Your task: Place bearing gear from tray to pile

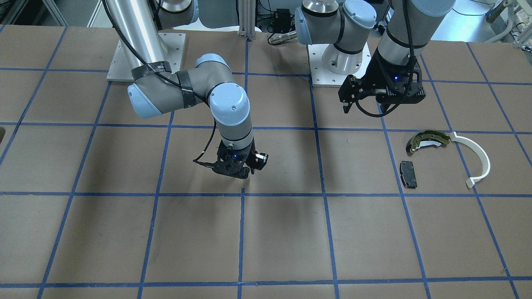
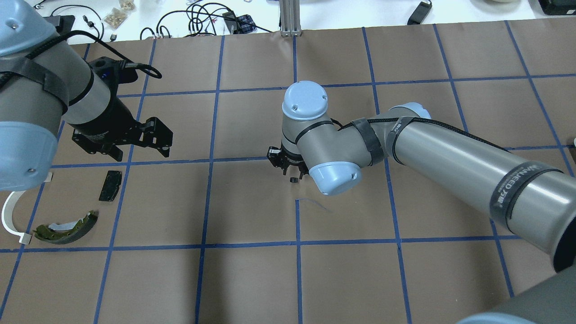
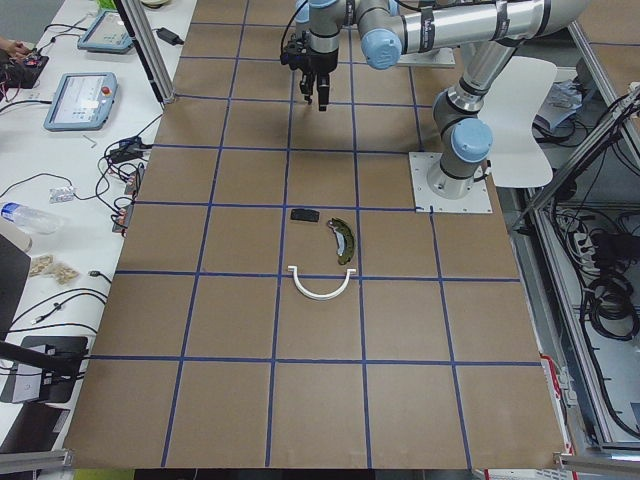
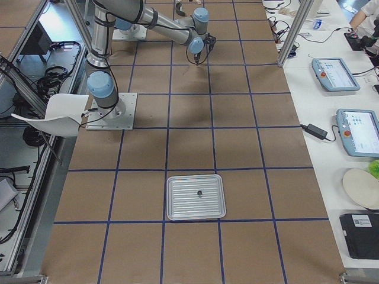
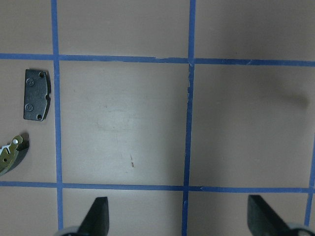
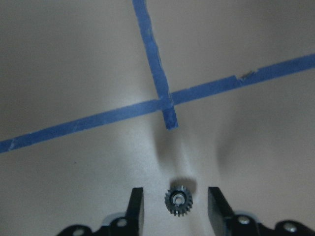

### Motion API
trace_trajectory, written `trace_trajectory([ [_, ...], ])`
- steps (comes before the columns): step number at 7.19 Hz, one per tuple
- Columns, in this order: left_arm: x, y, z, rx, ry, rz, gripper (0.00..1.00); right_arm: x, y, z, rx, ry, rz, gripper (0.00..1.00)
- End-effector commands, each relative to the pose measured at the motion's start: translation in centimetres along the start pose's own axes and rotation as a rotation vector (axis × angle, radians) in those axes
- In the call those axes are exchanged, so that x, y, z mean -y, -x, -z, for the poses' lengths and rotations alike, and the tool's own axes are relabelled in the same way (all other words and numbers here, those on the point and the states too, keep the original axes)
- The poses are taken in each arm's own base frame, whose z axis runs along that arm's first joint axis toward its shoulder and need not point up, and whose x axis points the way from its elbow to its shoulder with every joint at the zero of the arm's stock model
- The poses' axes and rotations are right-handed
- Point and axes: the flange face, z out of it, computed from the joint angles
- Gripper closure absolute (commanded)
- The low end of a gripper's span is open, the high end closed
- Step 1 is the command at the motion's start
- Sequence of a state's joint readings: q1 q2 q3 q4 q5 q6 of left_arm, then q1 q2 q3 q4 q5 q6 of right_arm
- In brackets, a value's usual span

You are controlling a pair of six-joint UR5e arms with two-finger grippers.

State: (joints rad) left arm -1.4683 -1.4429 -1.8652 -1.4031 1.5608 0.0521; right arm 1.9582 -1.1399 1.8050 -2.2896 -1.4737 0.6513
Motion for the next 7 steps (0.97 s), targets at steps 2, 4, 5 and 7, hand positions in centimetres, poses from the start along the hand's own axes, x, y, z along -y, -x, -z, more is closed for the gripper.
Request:
trace_trajectory([
  [2,1.6,-2.0,-1.9,-0.008,-0.003,-0.020,0.00,7.5,-8.8,8.2,0.012,-0.043,0.135,0.00],
  [4,2.0,-6.6,-4.4,-0.008,0.008,-0.044,0.00,12.2,-17.5,12.5,0.001,-0.075,0.217,0.00],
  [5,2.6,-9.3,-6.3,-0.009,0.004,-0.093,0.00,14.5,-22.9,14.4,-0.012,-0.109,0.206,0.00],
  [7,2.7,-15.1,-10.2,-0.014,-0.005,-0.119,0.00,17.7,-38.0,16.4,-0.036,-0.078,0.287,0.00],
])
